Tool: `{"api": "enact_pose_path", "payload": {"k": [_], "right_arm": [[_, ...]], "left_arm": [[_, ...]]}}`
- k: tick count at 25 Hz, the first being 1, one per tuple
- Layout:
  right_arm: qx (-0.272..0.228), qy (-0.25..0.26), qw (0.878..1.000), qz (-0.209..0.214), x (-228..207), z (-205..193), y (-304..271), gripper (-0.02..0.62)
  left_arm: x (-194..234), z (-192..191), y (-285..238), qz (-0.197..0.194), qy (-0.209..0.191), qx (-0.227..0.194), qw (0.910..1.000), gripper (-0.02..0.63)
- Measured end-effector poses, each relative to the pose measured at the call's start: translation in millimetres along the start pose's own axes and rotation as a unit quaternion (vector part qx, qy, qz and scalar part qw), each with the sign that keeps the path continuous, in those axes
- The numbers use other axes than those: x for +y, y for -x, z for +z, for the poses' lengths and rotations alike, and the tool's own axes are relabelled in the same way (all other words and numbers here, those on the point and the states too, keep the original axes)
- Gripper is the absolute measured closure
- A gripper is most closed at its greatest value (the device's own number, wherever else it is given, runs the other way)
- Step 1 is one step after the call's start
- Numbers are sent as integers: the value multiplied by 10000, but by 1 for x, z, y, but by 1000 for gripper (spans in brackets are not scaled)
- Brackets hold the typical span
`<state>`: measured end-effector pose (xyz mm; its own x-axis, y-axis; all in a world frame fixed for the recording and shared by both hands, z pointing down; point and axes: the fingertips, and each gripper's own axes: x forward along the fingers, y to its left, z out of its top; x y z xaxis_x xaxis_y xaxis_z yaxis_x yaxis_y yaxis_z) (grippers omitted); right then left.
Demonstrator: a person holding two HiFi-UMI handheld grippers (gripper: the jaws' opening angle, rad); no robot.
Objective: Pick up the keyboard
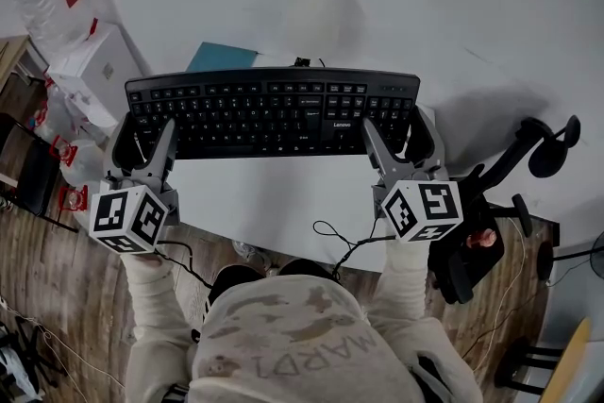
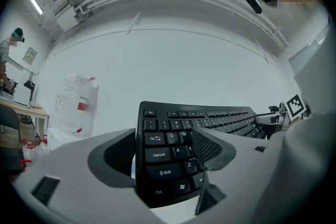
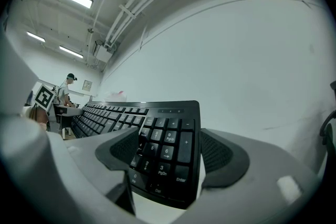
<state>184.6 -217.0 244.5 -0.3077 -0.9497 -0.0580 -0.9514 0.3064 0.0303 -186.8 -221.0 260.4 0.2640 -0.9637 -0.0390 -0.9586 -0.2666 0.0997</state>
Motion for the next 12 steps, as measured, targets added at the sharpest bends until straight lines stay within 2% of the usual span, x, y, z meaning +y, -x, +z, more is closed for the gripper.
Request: {"api": "enact_pose_path", "payload": {"k": [12], "right_arm": [[-81, -24, 10000, 43, 0, 3, 1, 224]], "left_arm": [[-2, 6, 5, 53, -41, -33, 10000, 267]]}}
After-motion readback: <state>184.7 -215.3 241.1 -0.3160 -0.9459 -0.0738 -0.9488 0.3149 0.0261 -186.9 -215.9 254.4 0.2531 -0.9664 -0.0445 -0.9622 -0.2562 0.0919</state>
